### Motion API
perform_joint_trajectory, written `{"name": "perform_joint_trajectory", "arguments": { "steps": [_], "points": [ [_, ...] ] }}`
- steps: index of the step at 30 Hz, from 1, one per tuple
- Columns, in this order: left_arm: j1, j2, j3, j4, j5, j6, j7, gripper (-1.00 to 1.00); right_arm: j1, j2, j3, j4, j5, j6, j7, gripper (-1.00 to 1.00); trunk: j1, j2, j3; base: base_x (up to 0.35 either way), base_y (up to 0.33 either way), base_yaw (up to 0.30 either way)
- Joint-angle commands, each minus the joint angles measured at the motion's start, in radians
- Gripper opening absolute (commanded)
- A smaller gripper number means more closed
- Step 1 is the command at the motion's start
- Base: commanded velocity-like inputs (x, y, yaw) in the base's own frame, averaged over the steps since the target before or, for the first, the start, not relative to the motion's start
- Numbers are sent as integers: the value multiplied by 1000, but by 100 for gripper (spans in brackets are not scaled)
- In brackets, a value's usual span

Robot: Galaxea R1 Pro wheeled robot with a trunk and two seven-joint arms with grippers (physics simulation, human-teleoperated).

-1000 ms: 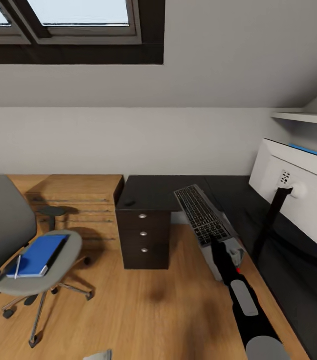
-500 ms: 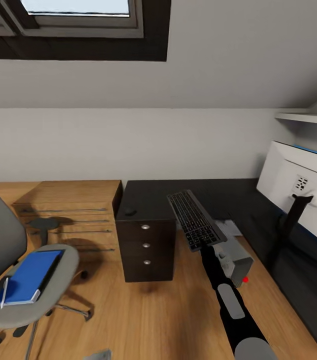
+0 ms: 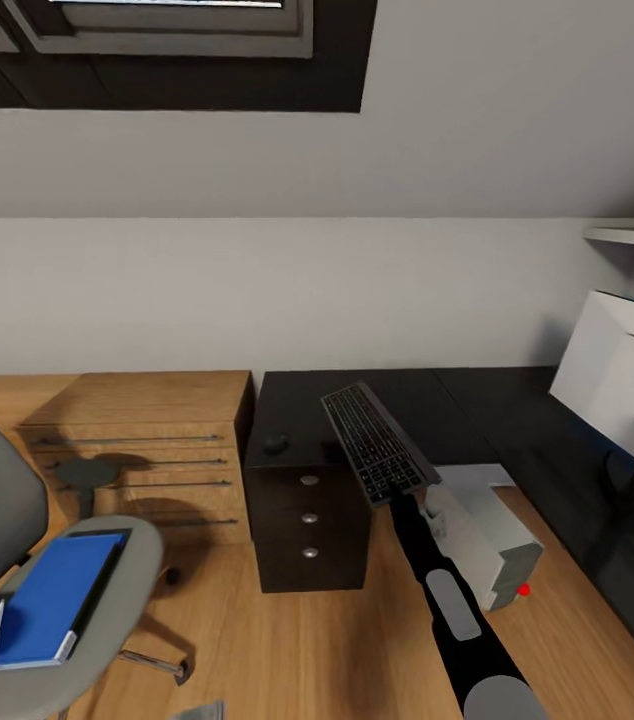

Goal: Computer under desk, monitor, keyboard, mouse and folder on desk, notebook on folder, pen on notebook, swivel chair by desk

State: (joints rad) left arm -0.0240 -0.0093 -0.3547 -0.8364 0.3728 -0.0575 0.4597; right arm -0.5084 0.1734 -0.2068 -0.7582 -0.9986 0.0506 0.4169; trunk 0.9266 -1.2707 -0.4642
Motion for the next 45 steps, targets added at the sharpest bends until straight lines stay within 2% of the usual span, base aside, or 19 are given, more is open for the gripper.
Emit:
{"name": "perform_joint_trajectory", "arguments": {
  "steps": [1, 10, 13, 16, 17, 18, 19, 21, 22, 23, 25, 27, 28, 31, 34, 36, 40, 42, 45],
  "points": [
    [-1, 1, -6, 0, 10, -6, 6, 100, -1, 1, -3, 0, -12, 6, 8, -100, 1, -1, -1, 303, 182, 0],
    [-1, 1, -7, -4, 11, -5, -3, 100, -1, 1, 1, 14, -12, 5, 0, -100, 1, -1, -1, 305, 171, 0],
    [-1, 1, -5, -52, 13, 10, -4, 100, -1, 1, 2, 18, -15, 4, -3, -100, 1, -1, -1, 316, 123, 0],
    [-1, 2, -1, -153, 16, 103, -3, 100, -1, 1, 7, 19, -53, 3, -8, -100, 1, -1, -1, 319, 96, 0],
    [-1, 1, 1, -197, 22, 163, -2, 100, -1, 1, 9, 19, -86, 0, -23, -100, 1, -1, -1, 311, 85, 0],
    [-2, 1, 2, -235, 40, 224, -2, 100, -1, 1, 11, 19, -126, -10, -52, -100, 1, -1, -1, 254, 67, 0],
    [-1, 1, 2, -253, 53, 252, -1, 100, -1, 1, 11, 19, -146, -19, -71, -100, 1, -1, -1, 210, 54, 0],
    [-1, -1, 4, -321, 130, 324, 1, 100, -1, 1, 13, 21, -204, -73, -133, -100, 1, -1, -1, 110, 28, 0],
    [-2, -1, 5, -375, 195, 350, 3, 100, -1, 1, 14, 32, -225, -119, -156, -100, 1, -1, -1, 44, 11, 0],
    [-1, 0, 7, -422, 254, 364, 4, 100, -1, 1, 18, 49, -236, -153, -167, -100, 1, -1, -1, 23, 6, 0],
    [-1, 2, 20, -469, 334, 372, 5, 100, -1, 1, 36, 63, -242, -176, -174, -100, 1, -1, -1, 12, 3, 0],
    [-1, 1, 52, -493, 408, 375, 5, 100, -1, 1, 65, 70, -245, -187, -177, -100, 1, -1, -1, 5, 1, 0],
    [-1, 1, 64, -499, 433, 376, 5, 100, -1, 1, 79, 72, -246, -190, -177, -100, 1, -1, -1, 2, 1, 0],
    [-1, 1, 78, -502, 463, 375, 4, 100, -1, 1, 101, 75, -248, -191, -174, -100, 1, -1, -1, 1, 0, 0],
    [-1, 1, 58, -481, 462, 373, 4, 100, -1, 1, 109, 78, -251, -190, -162, -100, 1, -1, -1, 0, 2, 0],
    [-1, 1, 34, -466, 444, 372, 4, 100, -1, 1, 111, 79, -253, -191, -158, -100, 1, -1, -1, 0, 113, 0],
    [-1, 0, 1, -458, 389, 371, 5, 100, -1, 1, 111, 80, -253, -192, -156, -100, 1, -1, 0, -1, 229, 0],
    [-1, -1, -13, -457, 347, 371, 7, 100, -1, 1, 111, 81, -253, -192, -156, -100, 1, -1, 1, -58, 279, 0],
    [-1, 0, -21, -458, 319, 370, 7, 100, -1, 1, 110, 81, -254, -192, -156, -100, 1, -1, 2, -133, 281, 0]
  ]
}}
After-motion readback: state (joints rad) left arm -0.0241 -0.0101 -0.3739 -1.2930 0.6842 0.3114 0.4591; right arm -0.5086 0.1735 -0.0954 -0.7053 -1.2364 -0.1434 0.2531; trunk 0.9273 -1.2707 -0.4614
